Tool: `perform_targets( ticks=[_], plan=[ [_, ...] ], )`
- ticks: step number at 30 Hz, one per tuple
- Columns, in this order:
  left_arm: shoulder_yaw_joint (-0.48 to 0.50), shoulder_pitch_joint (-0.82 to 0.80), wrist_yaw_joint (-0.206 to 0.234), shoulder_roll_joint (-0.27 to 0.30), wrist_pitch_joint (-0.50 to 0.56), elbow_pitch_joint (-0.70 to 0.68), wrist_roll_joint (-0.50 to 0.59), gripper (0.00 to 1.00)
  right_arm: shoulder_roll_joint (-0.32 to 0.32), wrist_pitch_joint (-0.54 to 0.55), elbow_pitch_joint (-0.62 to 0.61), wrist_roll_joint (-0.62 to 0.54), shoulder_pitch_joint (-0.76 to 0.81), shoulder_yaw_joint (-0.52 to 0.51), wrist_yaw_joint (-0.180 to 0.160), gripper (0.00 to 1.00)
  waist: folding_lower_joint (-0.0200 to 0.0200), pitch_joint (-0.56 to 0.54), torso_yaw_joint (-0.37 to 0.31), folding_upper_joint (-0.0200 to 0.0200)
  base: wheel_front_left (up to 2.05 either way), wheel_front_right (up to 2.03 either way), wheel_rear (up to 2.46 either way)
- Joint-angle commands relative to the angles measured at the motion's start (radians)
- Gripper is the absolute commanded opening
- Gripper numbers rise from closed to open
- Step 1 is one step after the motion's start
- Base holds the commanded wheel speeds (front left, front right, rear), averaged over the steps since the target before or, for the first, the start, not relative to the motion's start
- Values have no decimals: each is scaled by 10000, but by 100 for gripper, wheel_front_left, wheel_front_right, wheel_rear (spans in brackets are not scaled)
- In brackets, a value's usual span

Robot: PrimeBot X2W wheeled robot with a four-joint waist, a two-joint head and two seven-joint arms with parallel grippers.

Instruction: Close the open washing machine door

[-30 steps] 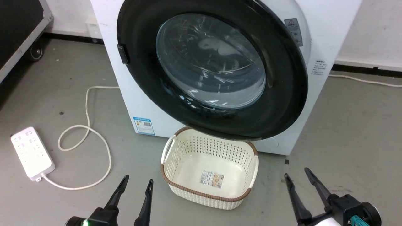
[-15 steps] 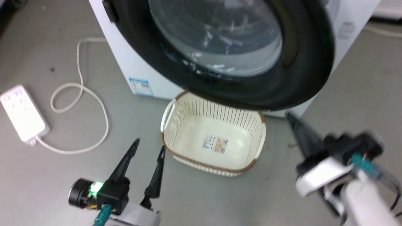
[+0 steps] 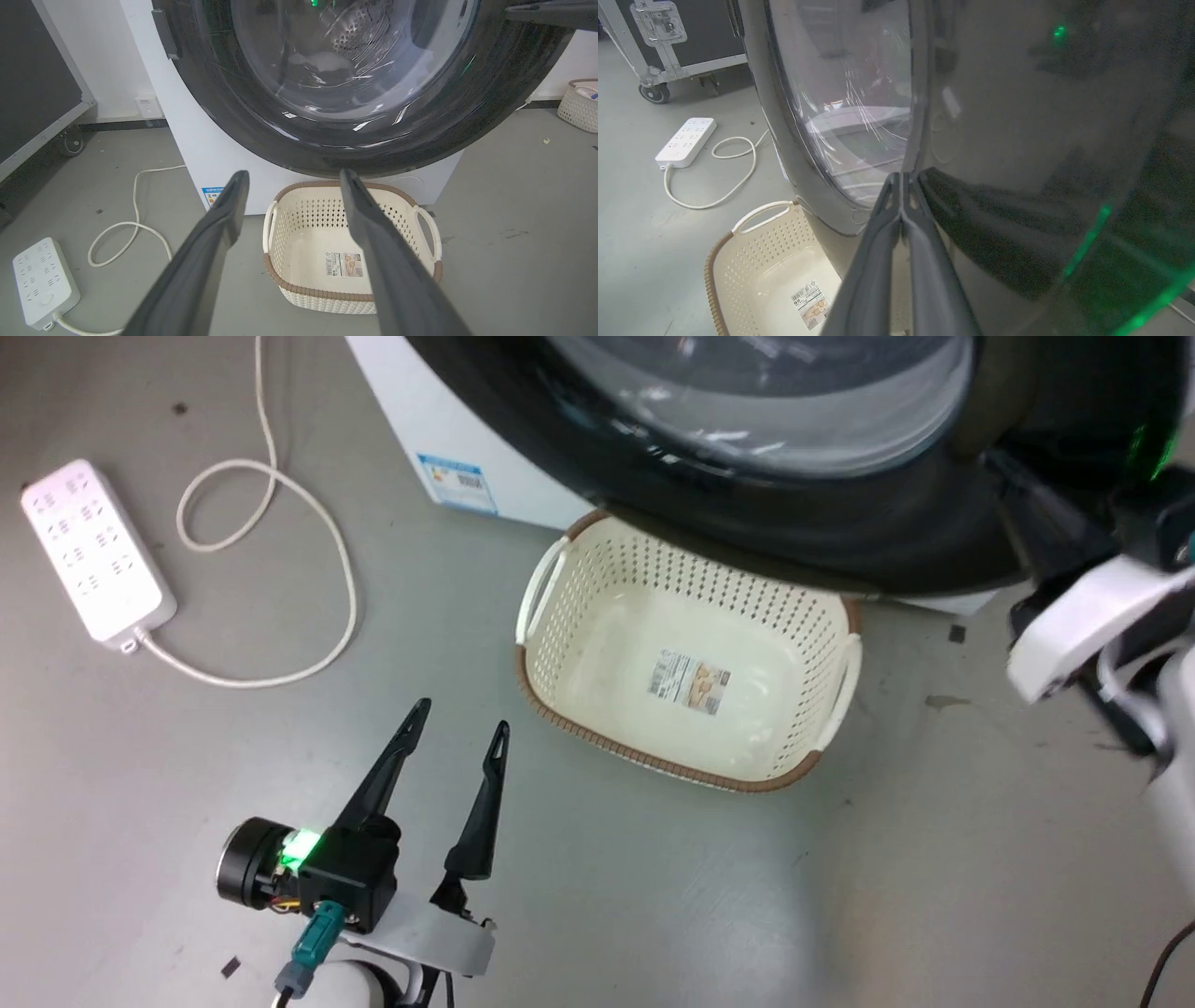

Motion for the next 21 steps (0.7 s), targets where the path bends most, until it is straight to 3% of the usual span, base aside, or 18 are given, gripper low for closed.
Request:
perform_targets(
  ticks=[1,8,15,21],
  plan=[
    [-4,-187,-29,-51,-43,10,5,100,-249,32,199,167,-387,-11,-21,0,-3,135,124,0,0,0,0],
    [-29,-379,43,-157,-43,-56,50,100,-592,135,1701,1168,-2051,-514,-21,0,-3,474,335,0,0,0,0],
    [5,-448,102,-241,-43,-46,28,100,-791,-107,3063,991,-3131,-890,-21,0,-3,569,407,0,0,0,0],
    [120,-398,205,-346,-43,69,-109,100,-873,-499,3766,693,-3116,-579,-21,0,-3,161,375,0,0,0,0]
  ],
)
